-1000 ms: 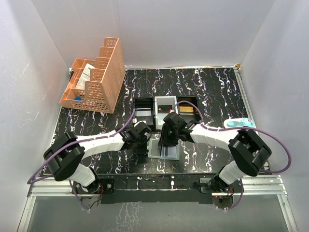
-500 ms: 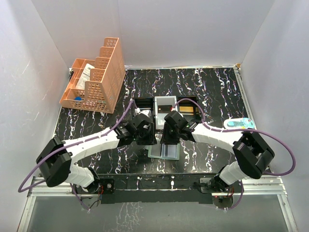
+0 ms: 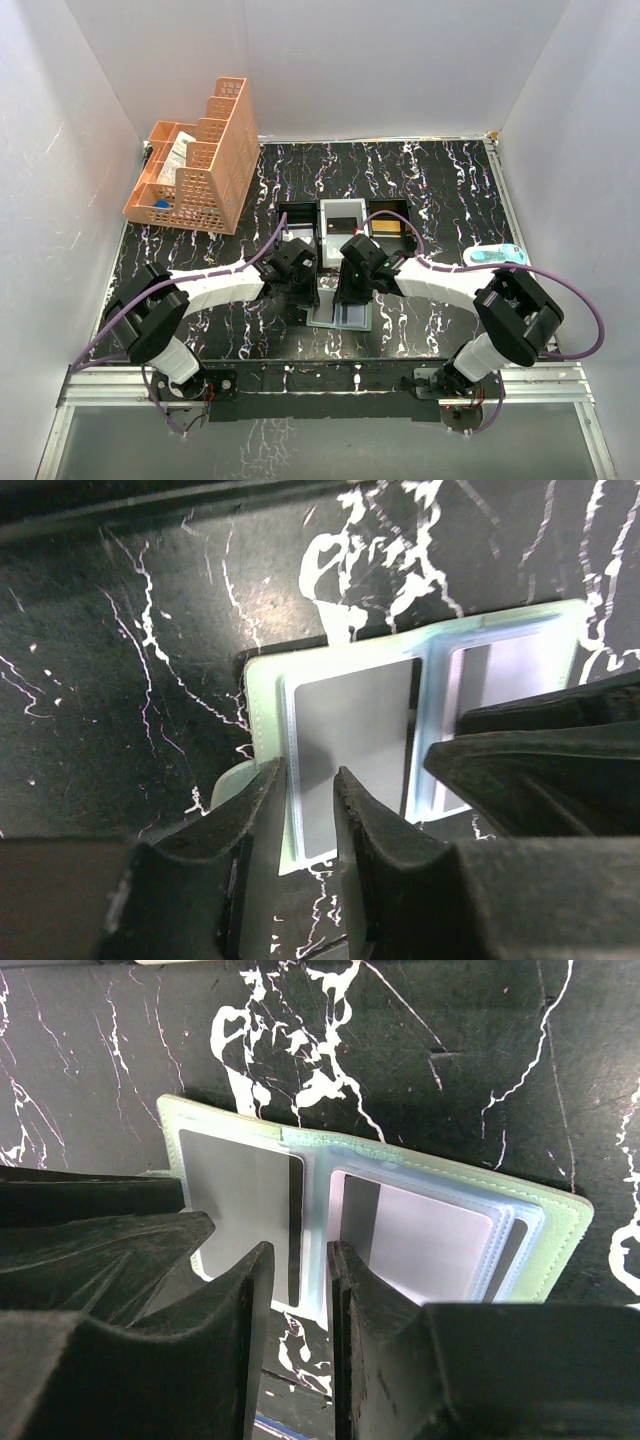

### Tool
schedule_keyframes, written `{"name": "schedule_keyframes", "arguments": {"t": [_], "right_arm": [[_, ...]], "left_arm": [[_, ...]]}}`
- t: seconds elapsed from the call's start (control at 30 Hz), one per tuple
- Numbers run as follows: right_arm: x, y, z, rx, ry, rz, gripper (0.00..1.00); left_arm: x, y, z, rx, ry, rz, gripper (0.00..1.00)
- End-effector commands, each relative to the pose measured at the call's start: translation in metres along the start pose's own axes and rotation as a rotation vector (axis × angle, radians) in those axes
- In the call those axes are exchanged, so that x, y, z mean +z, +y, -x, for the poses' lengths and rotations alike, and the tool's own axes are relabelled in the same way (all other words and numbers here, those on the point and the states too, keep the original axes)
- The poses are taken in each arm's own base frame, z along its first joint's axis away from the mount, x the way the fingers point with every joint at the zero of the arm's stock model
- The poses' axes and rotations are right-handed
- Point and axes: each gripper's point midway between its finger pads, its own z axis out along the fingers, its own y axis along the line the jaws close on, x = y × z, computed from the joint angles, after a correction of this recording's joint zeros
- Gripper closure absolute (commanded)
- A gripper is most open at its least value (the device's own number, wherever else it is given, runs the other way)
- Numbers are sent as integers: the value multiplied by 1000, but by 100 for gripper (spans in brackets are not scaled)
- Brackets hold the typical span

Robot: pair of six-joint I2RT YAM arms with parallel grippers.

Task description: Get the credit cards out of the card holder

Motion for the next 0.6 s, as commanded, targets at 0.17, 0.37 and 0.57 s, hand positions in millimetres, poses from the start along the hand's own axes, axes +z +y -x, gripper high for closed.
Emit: {"name": "schedule_keyframes", "arguments": {"t": [0.17,0.37,0.57], "right_arm": [[-14,-7,12,-3,-83,-40,74],[-37,-15,29,-17,-169,-87,71],[-36,-24,22,10,-162,-83,71]], "left_arm": [[3,23,-22,-3,55,66,79],[-26,-11,13,21,-51,-40,59],[-42,-57,31,32,-86,-234,50]]}}
